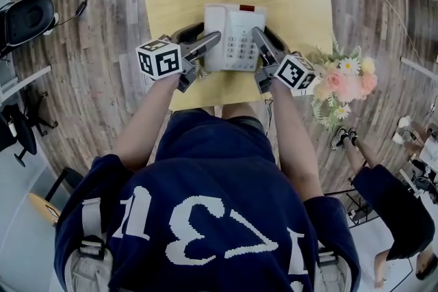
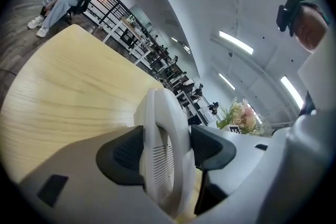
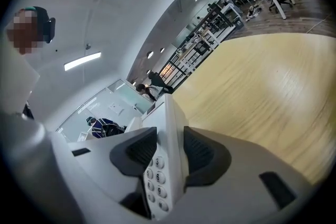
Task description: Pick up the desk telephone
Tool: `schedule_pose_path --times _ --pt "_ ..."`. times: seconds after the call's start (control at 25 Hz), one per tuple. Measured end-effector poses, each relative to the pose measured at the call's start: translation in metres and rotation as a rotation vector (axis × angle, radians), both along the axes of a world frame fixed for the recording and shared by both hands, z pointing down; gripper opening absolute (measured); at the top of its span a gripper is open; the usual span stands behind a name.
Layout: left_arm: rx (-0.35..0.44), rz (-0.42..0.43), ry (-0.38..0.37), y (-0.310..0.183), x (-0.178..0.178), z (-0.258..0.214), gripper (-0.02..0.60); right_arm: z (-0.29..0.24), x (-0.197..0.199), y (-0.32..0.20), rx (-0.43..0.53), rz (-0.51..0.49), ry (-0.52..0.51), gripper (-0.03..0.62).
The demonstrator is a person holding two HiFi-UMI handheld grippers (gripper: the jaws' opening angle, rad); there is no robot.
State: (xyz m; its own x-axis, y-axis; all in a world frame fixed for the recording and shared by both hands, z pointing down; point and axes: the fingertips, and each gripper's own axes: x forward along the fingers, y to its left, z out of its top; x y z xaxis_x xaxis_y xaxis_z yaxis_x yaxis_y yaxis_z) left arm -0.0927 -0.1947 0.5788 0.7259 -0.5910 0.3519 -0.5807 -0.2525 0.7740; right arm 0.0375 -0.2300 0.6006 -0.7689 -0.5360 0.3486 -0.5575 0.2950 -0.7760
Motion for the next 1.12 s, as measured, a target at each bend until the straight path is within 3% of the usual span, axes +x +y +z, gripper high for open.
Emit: schedule_pose_path --times 0.16,0.44,1.12 --pt "0.064 -0.049 -0.025 -0.001 -0.017 -0.012 0.282 -0.008 -0.016 0.005 0.032 -0.035 -0.015 0.163" --pt "0.196 -0.036 -0.112 -0.005 -0.030 -0.043 0.276 -0.032 -0.030 0.003 0.113 -0.028 -0.048 0.155" --pt "0.602 -0.184 -0.155 -0.010 -0.065 -0.210 0.276 -0.212 -0.067 -0.025 0.571 -0.092 -0.087 0.152"
